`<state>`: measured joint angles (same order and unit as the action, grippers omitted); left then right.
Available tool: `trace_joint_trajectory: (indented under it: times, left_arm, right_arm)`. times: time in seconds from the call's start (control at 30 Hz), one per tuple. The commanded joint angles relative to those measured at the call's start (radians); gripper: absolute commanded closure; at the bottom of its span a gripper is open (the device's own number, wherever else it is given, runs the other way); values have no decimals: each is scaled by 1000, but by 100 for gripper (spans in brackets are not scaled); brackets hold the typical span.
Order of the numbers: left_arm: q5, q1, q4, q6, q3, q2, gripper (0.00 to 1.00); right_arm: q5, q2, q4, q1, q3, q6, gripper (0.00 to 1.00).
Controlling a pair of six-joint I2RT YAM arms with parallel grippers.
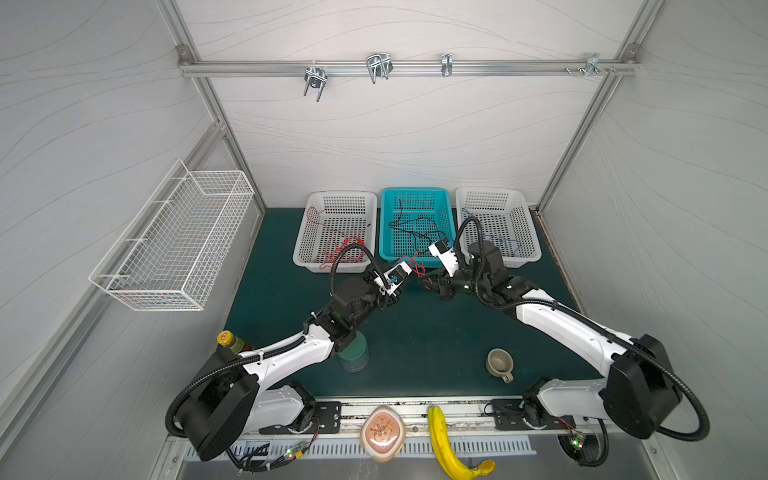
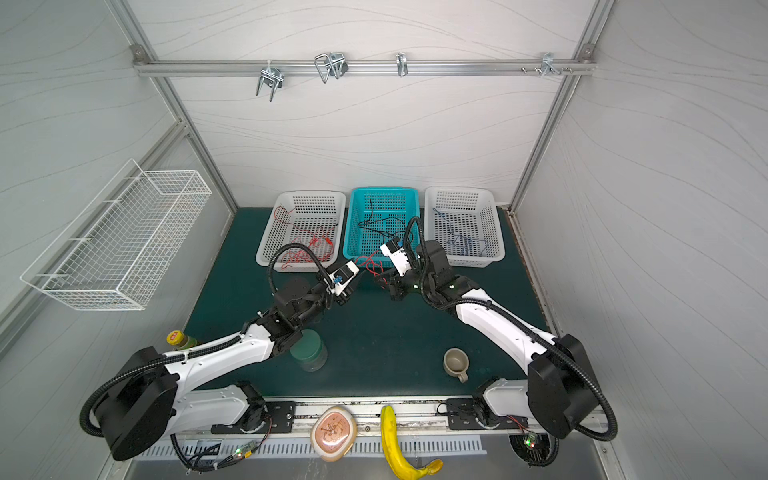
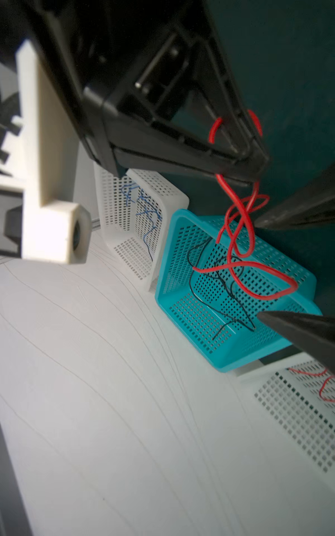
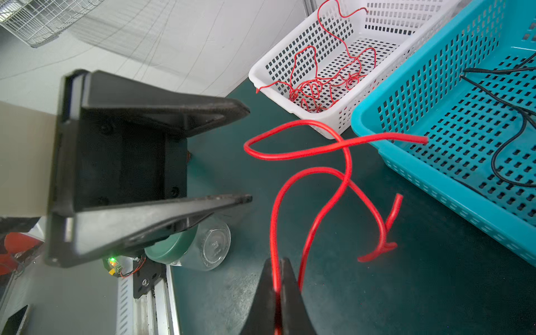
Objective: Untangle the cables
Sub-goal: 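Grasp the red wire with the left gripper next to the right gripper, then carry the red wire to the white basket with the left gripper while the right opens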
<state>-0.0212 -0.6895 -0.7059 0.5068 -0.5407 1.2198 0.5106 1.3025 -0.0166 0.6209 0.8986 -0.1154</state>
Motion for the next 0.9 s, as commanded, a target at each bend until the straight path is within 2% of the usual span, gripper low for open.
trace_joint_trajectory:
  times: [0.0, 0.3, 0.5, 0.73, 0.87]
  left_arm:
    - [7, -4, -7, 10, -48, 17, 57]
    - [25, -3, -7, -7, -56, 27, 78]
    - [71, -3, 27, -26, -78, 41, 100]
    - [189, -2, 93, -97, -109, 50, 100]
    - [252, -3, 194, -151, -152, 53, 100]
  right_arm:
    - [16, -2, -8, 7, 31, 28, 100]
    - [16, 10, -11, 8, 45, 32, 100]
    - [15, 29, -12, 8, 54, 34, 100]
    - [-56, 47, -40, 9, 75, 34, 100]
    - [-119, 55, -49, 8, 78, 28, 81]
